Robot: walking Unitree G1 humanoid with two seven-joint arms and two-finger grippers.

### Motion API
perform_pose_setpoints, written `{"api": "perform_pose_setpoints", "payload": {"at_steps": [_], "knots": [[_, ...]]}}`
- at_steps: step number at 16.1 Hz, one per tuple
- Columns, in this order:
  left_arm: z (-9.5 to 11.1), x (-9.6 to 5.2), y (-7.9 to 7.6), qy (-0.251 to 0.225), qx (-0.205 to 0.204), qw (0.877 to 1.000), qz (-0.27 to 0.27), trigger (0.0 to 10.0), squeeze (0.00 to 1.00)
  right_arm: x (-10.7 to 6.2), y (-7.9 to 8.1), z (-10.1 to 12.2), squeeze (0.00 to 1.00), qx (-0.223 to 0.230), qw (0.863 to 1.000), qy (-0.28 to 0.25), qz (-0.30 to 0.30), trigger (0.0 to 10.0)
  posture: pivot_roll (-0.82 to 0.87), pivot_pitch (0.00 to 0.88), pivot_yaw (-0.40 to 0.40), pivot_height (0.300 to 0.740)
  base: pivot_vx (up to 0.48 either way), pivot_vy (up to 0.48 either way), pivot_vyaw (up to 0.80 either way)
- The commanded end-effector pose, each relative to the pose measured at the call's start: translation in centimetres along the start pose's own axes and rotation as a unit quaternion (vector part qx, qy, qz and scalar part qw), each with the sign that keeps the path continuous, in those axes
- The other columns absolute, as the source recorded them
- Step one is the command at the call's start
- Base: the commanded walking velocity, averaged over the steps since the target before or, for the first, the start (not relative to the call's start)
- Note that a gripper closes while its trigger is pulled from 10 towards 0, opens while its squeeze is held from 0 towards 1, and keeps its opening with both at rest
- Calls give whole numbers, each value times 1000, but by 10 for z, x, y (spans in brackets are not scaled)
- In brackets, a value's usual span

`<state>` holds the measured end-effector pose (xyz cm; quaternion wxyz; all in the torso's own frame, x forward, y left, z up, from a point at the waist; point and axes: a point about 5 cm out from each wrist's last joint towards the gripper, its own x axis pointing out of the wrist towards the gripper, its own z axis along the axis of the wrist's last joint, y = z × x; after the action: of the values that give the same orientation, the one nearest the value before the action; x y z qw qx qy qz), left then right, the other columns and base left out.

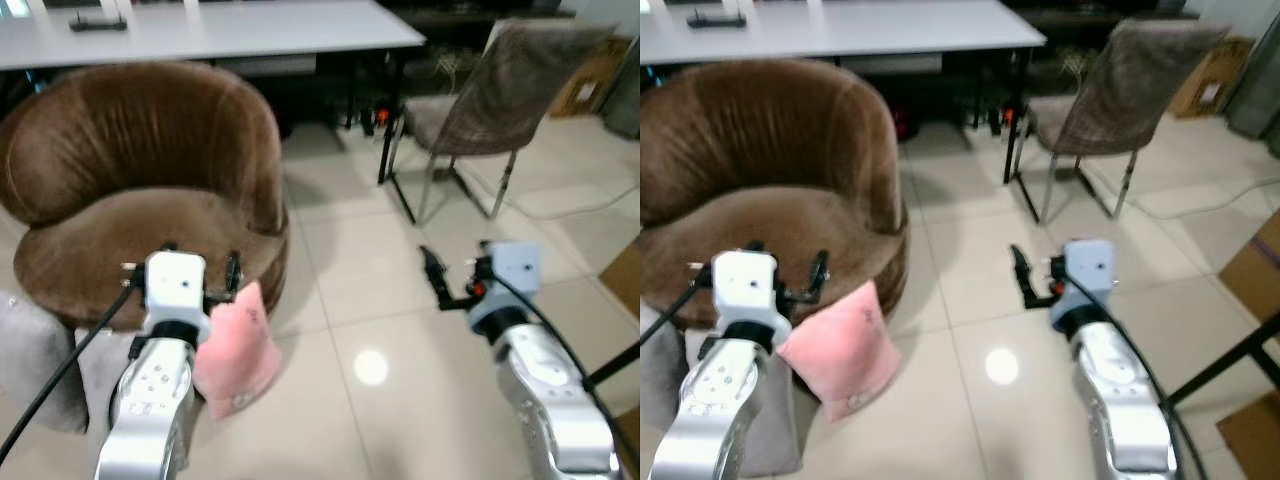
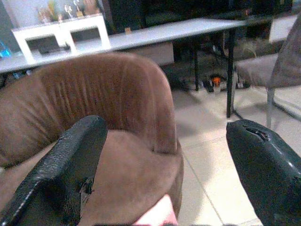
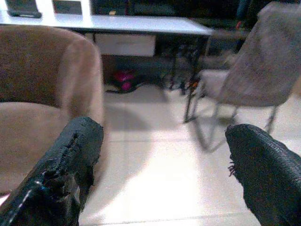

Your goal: Move the pillow to the sofa from floor

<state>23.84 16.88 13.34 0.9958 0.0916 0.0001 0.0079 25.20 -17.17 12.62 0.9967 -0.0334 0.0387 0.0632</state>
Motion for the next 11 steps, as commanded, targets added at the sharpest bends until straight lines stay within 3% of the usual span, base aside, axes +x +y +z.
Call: {"api": "perform_pose_setpoints", "payload": {"at_steps": [1,4,7,10,11], "knots": [[1,-1,9,-2,10,1000,16,10000,0,2,10,1,0,-6,1000,-6,18,10000,-11,0,-5,740,0,0,800],[-1,-1,7,3,-4,1000,11,10000,0,5,11,1,0,7,1000,-3,19,10000,-3,0,-8,740,0,0,800],[2,2,11,-10,21,1000,15,10000,0,8,2,2,0,-1,1000,-10,-27,10000,-6,0,2,740,0,0,744],[2,4,9,-10,10,1000,1,10000,0,7,-3,4,0,20,999,-8,-50,10000,-11,0,11,740,0,0,0],[2,4,8,-9,8,1000,-5,10000,0,7,-4,3,0,7,998,-8,-56,10000,-10,0,10,740,0,0,0]]}}
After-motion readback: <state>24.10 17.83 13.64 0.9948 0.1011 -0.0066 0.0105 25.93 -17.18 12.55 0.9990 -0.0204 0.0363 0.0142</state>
